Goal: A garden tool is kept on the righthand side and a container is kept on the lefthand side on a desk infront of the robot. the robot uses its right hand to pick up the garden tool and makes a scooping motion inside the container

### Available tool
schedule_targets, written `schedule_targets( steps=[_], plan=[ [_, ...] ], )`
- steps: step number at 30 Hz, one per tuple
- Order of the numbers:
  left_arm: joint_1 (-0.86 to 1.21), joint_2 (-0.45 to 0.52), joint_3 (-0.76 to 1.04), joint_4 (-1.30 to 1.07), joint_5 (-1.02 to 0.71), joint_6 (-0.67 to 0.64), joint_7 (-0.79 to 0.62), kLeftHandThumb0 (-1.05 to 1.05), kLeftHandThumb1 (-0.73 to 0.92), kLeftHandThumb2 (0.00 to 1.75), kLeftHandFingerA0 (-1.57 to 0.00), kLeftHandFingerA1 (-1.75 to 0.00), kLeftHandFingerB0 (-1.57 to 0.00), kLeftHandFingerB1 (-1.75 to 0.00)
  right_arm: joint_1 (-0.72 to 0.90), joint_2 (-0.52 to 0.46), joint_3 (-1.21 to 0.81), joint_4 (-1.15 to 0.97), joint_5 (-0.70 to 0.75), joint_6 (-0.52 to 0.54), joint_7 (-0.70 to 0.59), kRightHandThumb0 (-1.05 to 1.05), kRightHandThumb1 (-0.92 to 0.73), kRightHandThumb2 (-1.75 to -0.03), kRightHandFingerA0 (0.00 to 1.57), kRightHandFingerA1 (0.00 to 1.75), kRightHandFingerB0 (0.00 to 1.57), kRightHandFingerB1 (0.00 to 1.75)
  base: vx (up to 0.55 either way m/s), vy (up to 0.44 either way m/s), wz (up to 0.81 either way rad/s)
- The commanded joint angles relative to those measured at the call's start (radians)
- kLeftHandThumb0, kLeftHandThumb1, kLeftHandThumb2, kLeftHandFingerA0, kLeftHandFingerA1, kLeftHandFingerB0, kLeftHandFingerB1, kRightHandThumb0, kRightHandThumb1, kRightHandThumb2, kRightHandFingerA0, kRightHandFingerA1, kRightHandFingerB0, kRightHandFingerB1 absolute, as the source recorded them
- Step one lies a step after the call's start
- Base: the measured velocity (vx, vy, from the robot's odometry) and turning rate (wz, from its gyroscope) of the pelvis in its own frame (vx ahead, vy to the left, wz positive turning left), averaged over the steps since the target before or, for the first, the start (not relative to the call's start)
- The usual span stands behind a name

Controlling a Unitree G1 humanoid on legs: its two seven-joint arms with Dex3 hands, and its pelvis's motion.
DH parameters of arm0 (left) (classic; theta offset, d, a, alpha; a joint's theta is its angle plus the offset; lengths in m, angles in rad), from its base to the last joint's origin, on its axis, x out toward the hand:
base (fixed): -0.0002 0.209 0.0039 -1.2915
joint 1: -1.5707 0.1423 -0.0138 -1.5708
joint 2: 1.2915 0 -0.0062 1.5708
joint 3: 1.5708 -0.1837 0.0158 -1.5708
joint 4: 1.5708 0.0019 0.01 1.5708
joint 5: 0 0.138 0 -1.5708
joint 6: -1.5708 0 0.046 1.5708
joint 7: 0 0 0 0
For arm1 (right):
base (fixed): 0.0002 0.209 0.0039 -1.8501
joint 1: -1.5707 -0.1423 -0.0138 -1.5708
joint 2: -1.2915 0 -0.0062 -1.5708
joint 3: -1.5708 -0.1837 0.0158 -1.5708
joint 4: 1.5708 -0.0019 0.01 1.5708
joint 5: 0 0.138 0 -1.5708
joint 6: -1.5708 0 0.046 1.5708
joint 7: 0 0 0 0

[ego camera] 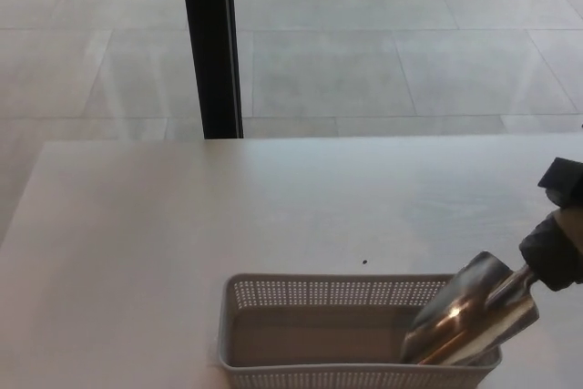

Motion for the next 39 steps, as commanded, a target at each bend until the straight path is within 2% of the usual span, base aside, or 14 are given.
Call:
schedule_targets(
  steps=[1,7,10,11,13,14,15,16,17,18,21,22,27,39],
  plan=[
    [0.01,0.016,0.018,-0.002,-0.027,-0.011,-0.035,-0.53,0.58,0.58,-0.7,-0.77,-0.64,-0.47,0.12,0.105,-0.037,-0.219,0.011,0.345,0.567,-0.37,-0.65,-0.9,0.93,1.75,0.78,1.49,0.0,0.0,0.0],
    [0.015,0.007,0.016,0.007,-0.024,-0.007,-0.025,-0.51,0.58,0.57,-0.74,-0.94,-0.66,-0.46,0.168,0.148,-0.015,-0.318,-0.058,0.428,0.752,-0.47,-0.61,-1.04,1.15,1.34,0.83,1.11,0.0,0.0,0.0],
    [0.016,0.009,0.002,0.009,-0.007,-0.009,-0.012,-0.51,0.6,0.58,-0.59,-0.7,-0.63,-0.44,0.172,0.159,-0.002,-0.349,-0.108,0.447,0.819,-0.44,-0.62,-1.06,1.15,1.32,0.82,1.05,0.0,0.0,0.0],
    [0.016,0.009,-0.002,0.008,-0.003,-0.014,-0.014,-0.51,0.61,0.58,-0.67,-0.75,-0.65,-0.46,0.184,0.171,-0.002,-0.355,-0.111,0.463,0.824,-0.42,-0.79,-0.72,0.9,1.75,0.75,1.38,0.0,0.0,0.0],
    [0.014,0.006,-0.001,0.003,-0.006,-0.015,-0.017,-0.51,0.6,0.58,-0.65,-0.69,-0.66,-0.45,0.194,0.18,0.0,-0.363,-0.108,0.473,0.839,-0.42,-0.78,-0.7,0.88,1.75,0.72,1.38,0.0,0.0,0.0],
    [0.012,0.005,0.0,0.004,-0.007,-0.012,-0.013,-0.5,0.6,0.58,-0.64,-0.62,-0.66,-0.45,0.195,0.188,0.007,-0.369,-0.122,0.479,0.864,-0.5,-0.59,-1.03,1.17,1.36,0.8,1.1,0.0,0.0,0.0],
    [0.012,0.005,-0.003,0.002,-0.004,-0.013,-0.011,-0.53,0.6,0.58,-0.6,-0.61,-0.66,-0.44,0.195,0.204,0.015,-0.372,-0.129,0.493,0.894,-0.47,-0.77,-0.63,0.88,1.75,0.75,1.08,0.0,0.0,0.0],
    [0.013,0.006,-0.008,0.004,0.002,-0.017,-0.01,-0.51,0.61,0.59,-0.61,-0.61,-0.64,-0.44,0.201,0.228,0.027,-0.374,-0.125,0.512,0.921,-0.48,-0.56,-1.01,1.19,1.36,0.8,1.01,0.0,0.0,0.0],
    [0.012,0.006,-0.006,0.006,0.0,-0.016,-0.011,-0.5,0.61,0.58,-0.64,-0.71,-0.62,-0.44,0.207,0.234,0.028,-0.374,-0.124,0.515,0.913,-0.48,-0.73,-0.62,0.91,1.75,0.79,1.16,0.0,0.0,0.0],
    [0.011,0.004,0.0,0.005,-0.006,-0.014,-0.012,-0.49,0.61,0.58,-0.64,-0.68,-0.63,-0.45,0.215,0.249,0.032,-0.376,-0.131,0.526,0.912,-0.51,-0.59,-1.04,1.21,1.37,0.81,1.05,0.0,0.0,0.0],
    [0.016,0.003,0.007,0.0,-0.014,-0.022,-0.019,-0.49,0.61,0.58,-0.63,-0.68,-0.62,-0.46,0.228,0.277,0.042,-0.383,-0.153,0.548,0.926,-0.48,-0.59,-1.05,1.2,1.36,0.81,1.03,0.0,0.0,0.0],
    [0.018,0.004,-0.007,-0.002,0.0,-0.027,-0.016,-0.51,0.62,0.59,-0.64,-0.68,-0.63,-0.45,0.228,0.307,0.062,-0.379,-0.164,0.561,0.947,-0.47,-0.77,-0.7,0.89,1.71,0.77,0.81,0.0,0.0,0.0],
    [0.008,0.006,0.001,-0.004,-0.008,-0.016,-0.012,-0.52,0.6,0.57,-0.72,-0.95,-0.68,-0.47,0.229,0.442,0.114,-0.382,-0.209,0.605,1.006,-0.45,-0.77,-0.76,0.93,1.66,0.73,0.72,0.0,0.0,0.0],
    [0.001,0.006,0.004,-0.004,-0.012,-0.02,-0.025,-0.5,0.61,0.58,-0.63,-0.71,-0.61,-0.47,0.26,0.69,0.191,-0.353,-0.263,0.696,1.033,-0.47,-0.74,-0.74,0.91,1.65,0.7,0.7,0.0,0.0,0.0]
  ],
)
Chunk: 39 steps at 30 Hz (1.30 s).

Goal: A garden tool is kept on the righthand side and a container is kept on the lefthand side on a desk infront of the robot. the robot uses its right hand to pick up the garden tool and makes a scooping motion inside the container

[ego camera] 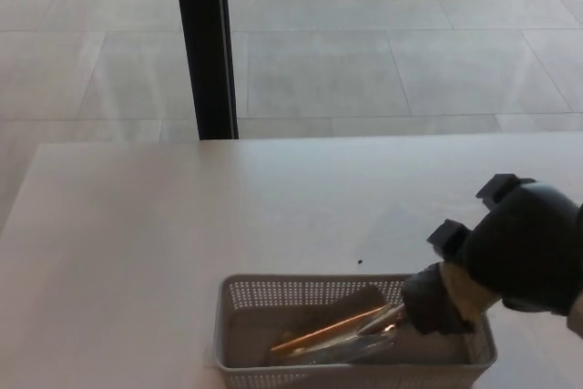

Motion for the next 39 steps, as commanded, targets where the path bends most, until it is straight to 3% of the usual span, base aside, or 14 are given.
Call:
schedule_targets(
  steps=[1,3,6,8,9,10,13,15,18,20,21,32,36,39],
  plan=[
    [0.004,0.017,0.002,-0.001,-0.01,-0.015,-0.021,-0.52,0.59,0.58,-0.7,-0.96,-0.63,-0.47,0.119,0.287,0.113,-0.039,-0.144,0.331,0.487,-0.43,-0.77,-0.77,0.91,1.63,0.71,0.72,0.0,0.0,0.0],
    [0.003,0.015,0.003,0.001,-0.011,-0.012,-0.019,-0.51,0.59,0.58,-0.69,-0.83,-0.65,-0.47,0.128,0.3,0.114,-0.028,-0.139,0.333,0.474,-0.42,-0.77,-0.79,0.9,1.65,0.77,0.82,0.0,0.0,0.0],
    [0.006,0.023,0.003,-0.003,-0.01,-0.019,-0.021,-0.53,0.59,0.57,-0.71,-0.98,-0.68,-0.47,0.133,0.327,0.115,-0.018,-0.144,0.346,0.481,-0.42,-0.77,-0.79,0.9,1.66,0.77,0.85,0.0,0.0,0.0],
    [0.012,0.019,-0.001,-0.007,-0.007,-0.024,-0.022,-0.53,0.6,0.58,-0.61,-0.66,-0.65,-0.46,0.157,0.36,0.105,-0.003,-0.121,0.372,0.428,-0.41,-0.74,-0.82,0.91,1.63,0.71,0.73,0.0,0.0,0.0],
    [0.011,0.018,0.001,-0.003,-0.008,-0.023,-0.026,-0.51,0.6,0.58,-0.7,-0.8,-0.65,-0.47,0.171,0.382,0.091,0.009,-0.085,0.382,0.377,-0.34,-0.63,-0.85,0.94,1.68,0.8,0.83,0.0,0.0,0.0],
    [0.01,0.018,0.003,-0.001,-0.011,-0.022,-0.029,-0.52,0.6,0.58,-0.72,-0.79,-0.65,-0.47,0.191,0.405,0.068,0.023,-0.03,0.382,0.295,-0.33,-0.59,-0.91,0.95,1.72,0.8,1.2,0.0,0.0,0.0],
    [0.012,0.02,0.005,-0.004,-0.013,-0.019,-0.034,-0.52,0.6,0.58,-0.67,-0.73,-0.61,-0.46,0.211,0.439,0.029,0.039,0.029,0.376,0.227,-0.33,-0.58,-0.96,0.91,1.74,0.82,1.23,0.0,0.0,0.0],
    [0.011,0.023,0.003,-0.009,-0.011,-0.011,-0.025,-0.53,0.6,0.58,-0.69,-0.9,-0.62,-0.47,0.24,0.48,-0.043,0.05,0.135,0.357,0.138,-0.31,-0.59,-0.93,0.93,1.72,0.85,0.89,0.0,0.0,0.0],
    [0.016,0.026,-0.001,-0.016,-0.007,-0.017,-0.025,-0.52,0.6,0.58,-0.69,-0.83,-0.64,-0.48,0.268,0.531,-0.138,0.052,0.263,0.318,0.07,-0.32,-0.53,-1.01,0.93,1.75,0.9,1.0,0.0,0.0,0.0],
    [0.022,0.029,-0.013,-0.02,0.004,-0.017,-0.026,-0.53,0.62,0.58,-0.61,-0.74,-0.6,-0.45,0.285,0.567,-0.221,0.055,0.355,0.277,0.006,-0.31,-0.52,-1.11,0.93,1.75,0.79,1.58,0.0,0.0,0.0],
    [0.024,0.03,-0.013,-0.015,0.006,-0.024,-0.032,-0.54,0.62,0.59,-0.62,-0.7,-0.6,-0.46,0.293,0.596,-0.275,0.039,0.423,0.277,0.01,-0.3,-0.52,-1.19,0.92,1.75,0.74,1.68,0.0,0.0,0.0],
    [0.029,0.028,-0.011,-0.003,0.004,-0.025,-0.029,-0.52,0.61,0.58,-0.62,-0.69,-0.6,-0.45,0.216,0.734,-0.592,-0.004,0.796,0.25,0.056,-0.19,-0.44,-1.25,0.95,1.75,0.81,1.62,0.0,0.0,0.0],
    [0.026,0.027,-0.005,0.001,-0.002,-0.018,-0.033,-0.51,0.61,0.58,-0.68,-0.77,-0.62,-0.46,0.177,0.737,-0.635,-0.048,0.807,0.29,0.082,-0.18,-0.48,-1.25,0.94,1.75,0.8,1.61,0.0,0.0,0.0],
    [0.035,0.03,-0.02,-0.004,0.013,-0.021,-0.022,-0.53,0.62,0.59,-0.57,-0.62,-0.63,-0.45,0.104,0.719,-0.683,-0.116,0.805,0.372,0.127,-0.13,-0.51,-1.22,0.92,1.75,0.77,1.59,0.0,0.0,0.0]
  ],
)
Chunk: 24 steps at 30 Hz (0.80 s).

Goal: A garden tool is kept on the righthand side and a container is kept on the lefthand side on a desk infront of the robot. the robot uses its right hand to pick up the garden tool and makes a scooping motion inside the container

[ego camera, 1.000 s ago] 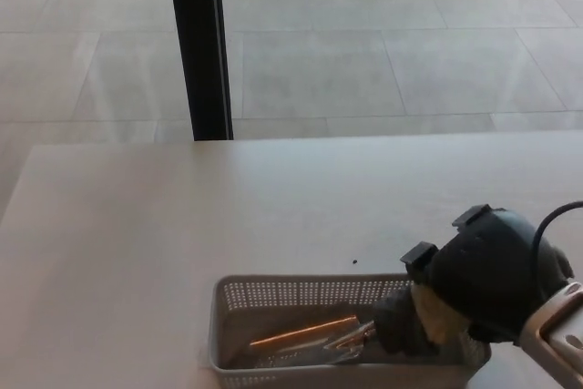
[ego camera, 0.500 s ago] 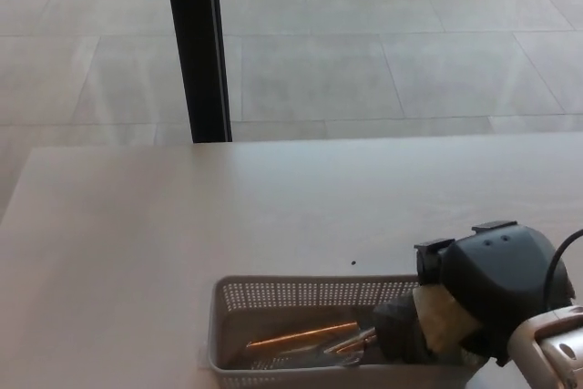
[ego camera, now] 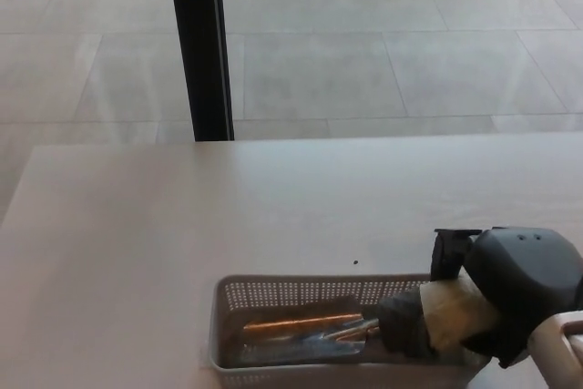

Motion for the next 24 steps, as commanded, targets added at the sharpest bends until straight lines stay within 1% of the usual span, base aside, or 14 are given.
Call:
schedule_targets(
  steps=[1,3,8,9,13,14,15,16,17,19,20,22,23,24],
  plan=[
    [0.034,0.032,-0.019,-0.003,0.015,-0.021,-0.009,-0.54,0.63,0.59,-0.54,-0.61,-0.59,-0.44,-0.097,0.186,-0.375,-0.134,0.7,0.167,0.006,-0.14,-0.52,-1.22,0.92,1.75,0.77,1.59,0.0,0.0,0.0],
    [0.036,0.031,-0.025,0.007,0.022,-0.024,-0.002,-0.52,0.62,0.59,-0.59,-0.6,-0.57,-0.43,-0.162,0.164,-0.416,-0.147,0.701,0.204,0.014,-0.11,-0.5,-1.23,0.94,1.75,0.8,1.55,0.0,0.0,0.0],
    [0.042,0.028,-0.012,0.01,0.008,-0.016,-0.003,-0.53,0.63,0.59,-0.59,-0.62,-0.54,-0.43,-0.229,0.105,-0.466,-0.103,0.737,0.175,0.026,-0.15,-0.52,-1.2,0.93,1.75,0.79,1.55,0.0,0.0,0.0],
    [0.039,0.029,-0.012,0.016,0.008,-0.007,-0.002,-0.51,0.62,0.59,-0.67,-0.7,-0.57,-0.43,-0.264,0.086,-0.486,-0.09,0.738,0.191,0.031,-0.13,-0.52,-1.2,0.92,1.75,0.79,1.55,0.0,0.0,0.0],
    [0.041,0.029,-0.018,0.023,0.017,-0.009,0.004,-0.5,0.64,0.59,-0.67,-0.63,-0.57,-0.42,-0.319,0.043,-0.514,-0.053,0.738,0.199,0.048,-0.11,-0.49,-1.24,0.92,1.75,0.79,1.54,0.0,0.0,0.0],
    [0.046,0.03,-0.018,0.02,0.017,-0.018,-0.002,-0.51,0.64,0.6,-0.64,-0.6,-0.59,-0.43,-0.337,0.021,-0.519,-0.034,0.731,0.19,0.05,-0.17,-0.48,-1.2,1.23,1.43,1.0,1.28,0.0,0.0,0.0],
    [0.048,0.03,-0.019,0.019,0.017,-0.022,-0.004,-0.51,0.64,0.6,-0.64,-0.6,-0.59,-0.43,-0.344,0.012,-0.523,-0.026,0.728,0.186,0.053,-0.17,-0.48,-1.2,1.23,1.43,1.0,1.28,0.0,0.0,0.0],
    [0.046,0.032,-0.032,0.016,0.031,-0.012,0.013,-0.53,0.65,0.6,-0.66,-0.59,-0.61,-0.42,-0.352,-0.002,-0.529,-0.009,0.727,0.171,0.052,-0.11,-0.45,-1.28,0.92,1.75,0.8,1.56,0.0,0.0,0.0],
    [0.048,0.028,-0.021,0.01,0.016,-0.009,0.007,-0.52,0.63,0.59,-0.6,-0.58,-0.58,-0.43,-0.36,-0.035,-0.529,0.031,0.706,0.141,0.046,-0.12,-0.48,-1.14,0.9,1.75,0.76,1.56,0.0,0.0,0.0],
    [0.051,0.027,-0.015,0.004,0.008,-0.009,-0.001,-0.51,0.64,0.59,-0.62,-0.65,-0.58,-0.44,-0.365,-0.061,-0.532,0.069,0.698,0.109,0.046,-0.1,-0.47,-1.13,0.88,1.75,0.76,1.56,0.0,0.0,0.0],
    [0.054,0.027,-0.013,0.0,0.005,-0.01,-0.003,-0.52,0.63,0.59,-0.61,-0.66,-0.6,-0.45,-0.366,-0.086,-0.525,0.099,0.675,0.09,0.044,-0.2,-0.46,-1.07,1.19,1.37,1.0,1.24,0.0,0.0,0.0],
    [0.06,0.028,-0.01,-0.003,0.001,-0.01,-0.004,-0.52,0.63,0.59,-0.61,-0.66,-0.6,-0.45,-0.366,-0.113,-0.514,0.132,0.641,0.069,0.043,-0.2,-0.46,-1.07,1.19,1.37,1.0,1.24,0.0,0.0,0.0],
    [0.057,0.031,-0.027,0.007,0.022,-0.014,0.008,-0.52,0.66,0.59,-0.64,-0.63,-0.59,-0.43,-0.367,-0.142,-0.51,0.178,0.635,0.023,0.035,-0.13,-0.47,-1.08,0.9,1.75,0.76,1.54,0.0,0.0,0.0],
    [0.057,0.026,-0.006,0.015,0.002,-0.017,0.004,-0.51,0.63,0.6,-0.63,-0.59,-0.58,-0.43,-0.37,-0.19,-0.491,0.226,0.575,0.013,0.024,-0.14,-0.43,-1.13,0.91,1.75,0.79,1.51,0.0,0.0,0.0]
  ],
)
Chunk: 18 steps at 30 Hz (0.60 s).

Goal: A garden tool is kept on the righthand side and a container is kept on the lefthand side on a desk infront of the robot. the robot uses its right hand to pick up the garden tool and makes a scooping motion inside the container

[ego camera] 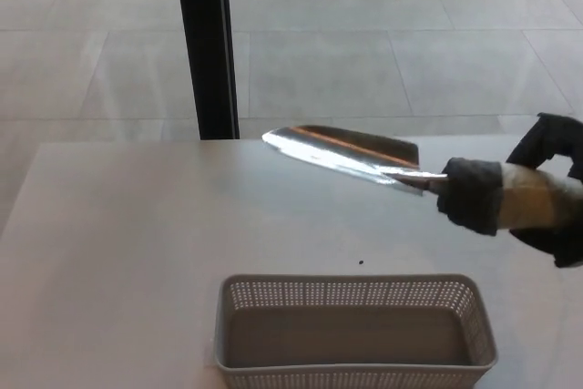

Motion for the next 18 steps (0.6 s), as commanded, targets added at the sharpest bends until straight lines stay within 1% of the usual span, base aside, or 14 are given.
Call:
schedule_targets(
  steps=[1,2,3,4,7,8,9,10,11,12,13,16,17,18],
  plan=[
    [0.042,0.027,0.003,0.012,-0.002,-0.019,0.0,-0.51,0.63,0.6,-0.62,-0.59,-0.56,-0.42,-0.141,-0.183,-0.14,0.185,0.248,0.006,-0.026,-0.16,-0.45,-1.1,0.91,1.75,0.79,1.5,0.0,0.0,0.0],
    [0.047,0.028,-0.003,0.008,0.004,-0.024,0.0,-0.54,0.64,0.6,-0.6,-0.58,-0.54,-0.41,-0.141,-0.196,-0.133,0.203,0.233,0.0,-0.037,-0.16,-0.45,-1.1,0.9,1.75,0.79,1.49,0.0,0.0,0.0],
    [0.049,0.03,-0.01,-0.001,0.008,-0.024,-0.005,-0.54,0.64,0.59,-0.58,-0.59,-0.55,-0.42,-0.143,-0.222,-0.124,0.242,0.212,-0.014,-0.058,-0.2,-0.42,-1.1,1.2,1.36,0.99,1.22,0.0,0.0,0.0],
    [0.045,0.027,-0.005,-0.003,0.002,-0.021,-0.005,-0.52,0.64,0.59,-0.63,-0.63,-0.6,-0.43,-0.152,-0.253,-0.116,0.298,0.188,-0.016,-0.084,-0.17,-0.42,-1.17,0.91,1.72,0.84,1.43,0.0,0.0,0.0],
    [0.048,0.025,-0.011,-0.01,0.004,-0.026,-0.011,-0.54,0.64,0.59,-0.6,-0.64,-0.58,-0.44,-0.166,-0.299,-0.095,0.37,0.182,-0.015,-0.095,-0.14,-0.46,-1.17,0.95,1.73,0.82,1.4,0.0,0.0,0.0],
    [0.053,0.029,-0.022,-0.015,0.014,-0.03,-0.014,-0.55,0.65,0.6,-0.59,-0.64,-0.57,-0.43,-0.181,-0.309,-0.09,0.406,0.179,0.036,-0.079,-0.2,-0.48,-1.12,0.9,1.74,0.84,1.36,0.0,0.0,0.0],
    [0.043,0.026,-0.007,0.002,0.0,-0.017,-0.009,-0.53,0.63,0.59,-0.62,-0.61,-0.56,-0.42,-0.181,-0.339,-0.082,0.471,0.181,0.025,-0.075,-0.19,-0.5,-1.08,0.9,1.75,0.83,1.39,0.0,0.0,0.0],
    [0.042,0.026,-0.009,0.006,0.004,-0.019,-0.001,-0.52,0.63,0.59,-0.58,-0.6,-0.58,-0.42,-0.175,-0.356,-0.07,0.522,0.18,-0.02,-0.114,-0.25,-0.48,-1.06,1.19,1.35,0.96,1.13,0.0,0.0,0.0],
    [0.04,0.027,-0.012,0.007,0.007,-0.019,0.001,-0.52,0.65,0.6,-0.59,-0.6,-0.56,-0.42,-0.174,-0.355,-0.068,0.54,0.177,0.003,-0.123,-0.21,-0.54,-0.98,0.9,1.75,0.82,1.36,0.0,0.0,0.0],
    [0.038,0.025,-0.012,0.009,0.007,-0.02,0.0,-0.52,0.65,0.59,-0.58,-0.57,-0.56,-0.41,-0.178,-0.353,-0.067,0.558,0.183,0.039,-0.119,-0.23,-0.57,-0.97,0.88,1.75,0.78,1.4,0.0,0.0,0.0],
    [0.036,0.021,-0.011,0.006,0.004,-0.02,0.004,-0.52,0.64,0.6,-0.6,-0.63,-0.58,-0.43,-0.181,-0.353,-0.063,0.57,0.18,0.065,-0.116,-0.24,-0.57,-0.98,0.87,1.75,0.75,1.45,0.0,0.0,0.0],
    [0.034,0.018,-0.007,0.0,-0.005,-0.016,-0.004,-0.52,0.63,0.58,-0.64,-0.63,-0.59,-0.43,-0.179,-0.367,-0.035,0.641,0.18,0.065,-0.16,-0.22,-0.59,-0.94,0.85,1.73,0.76,1.38,0.0,0.0,0.0],
    [0.032,0.018,-0.011,0.002,0.0,-0.017,-0.003,-0.53,0.63,0.59,-0.6,-0.62,-0.57,-0.43,-0.166,-0.368,-0.023,0.699,0.179,0.039,-0.205,-0.2,-0.63,-0.81,0.83,1.73,0.72,1.43,0.0,0.0,0.0],
    [0.033,0.019,-0.011,0.001,0.0,-0.018,-0.004,-0.54,0.63,0.59,-0.58,-0.63,-0.57,-0.44,-0.157,-0.366,-0.015,0.742,0.185,0.021,-0.242,-0.19,-0.65,-0.75,0.84,1.73,0.72,1.45,0.0,0.0,0.0]
  ],
)
